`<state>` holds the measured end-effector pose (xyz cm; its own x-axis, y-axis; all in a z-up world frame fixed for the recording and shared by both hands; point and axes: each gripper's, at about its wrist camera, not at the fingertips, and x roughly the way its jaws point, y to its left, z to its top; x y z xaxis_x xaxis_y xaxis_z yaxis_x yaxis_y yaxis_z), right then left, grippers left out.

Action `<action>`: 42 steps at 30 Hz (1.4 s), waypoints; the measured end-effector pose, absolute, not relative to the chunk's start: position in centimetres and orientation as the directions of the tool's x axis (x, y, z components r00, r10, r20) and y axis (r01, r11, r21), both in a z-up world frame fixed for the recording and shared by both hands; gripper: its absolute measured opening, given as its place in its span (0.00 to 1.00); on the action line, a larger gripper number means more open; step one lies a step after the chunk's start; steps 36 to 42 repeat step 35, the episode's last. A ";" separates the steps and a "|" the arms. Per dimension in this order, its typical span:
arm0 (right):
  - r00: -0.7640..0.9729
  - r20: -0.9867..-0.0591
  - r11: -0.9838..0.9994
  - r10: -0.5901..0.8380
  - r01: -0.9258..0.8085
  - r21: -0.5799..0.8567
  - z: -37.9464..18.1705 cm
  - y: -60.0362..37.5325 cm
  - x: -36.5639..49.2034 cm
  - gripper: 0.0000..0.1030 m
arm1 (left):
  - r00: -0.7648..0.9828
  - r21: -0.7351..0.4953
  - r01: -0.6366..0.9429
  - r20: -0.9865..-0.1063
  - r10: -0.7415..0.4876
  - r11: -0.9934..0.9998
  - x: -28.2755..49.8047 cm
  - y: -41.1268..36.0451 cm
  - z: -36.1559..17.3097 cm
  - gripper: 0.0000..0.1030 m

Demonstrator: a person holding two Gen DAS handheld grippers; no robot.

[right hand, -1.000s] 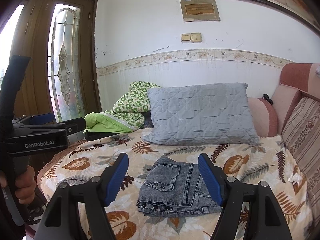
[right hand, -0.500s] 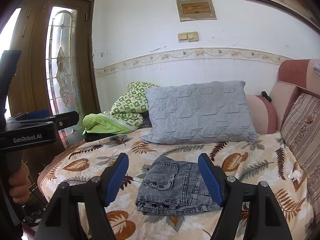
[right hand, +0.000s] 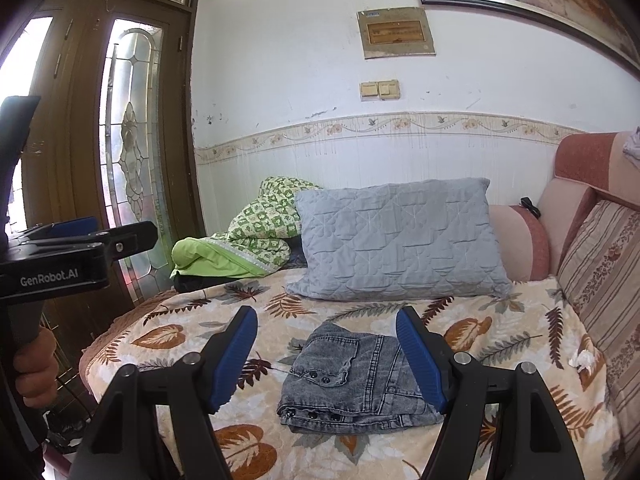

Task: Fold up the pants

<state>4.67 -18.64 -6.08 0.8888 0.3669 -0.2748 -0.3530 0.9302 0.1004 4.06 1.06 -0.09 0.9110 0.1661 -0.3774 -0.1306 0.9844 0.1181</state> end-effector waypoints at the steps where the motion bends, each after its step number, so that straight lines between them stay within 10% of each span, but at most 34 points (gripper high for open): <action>1: 0.890 -0.271 0.931 0.366 -0.353 0.099 -5.9 -18.7 4.4 0.73 | 0.912 0.117 -0.131 -0.374 0.166 0.984 3.8 1.1 0.1 1.00; 42: 0.877 -0.287 0.922 0.387 -0.377 0.091 -6.3 -18.7 4.9 0.74 | 0.919 0.081 -0.071 -0.383 0.097 0.994 3.8 0.3 1.2 1.00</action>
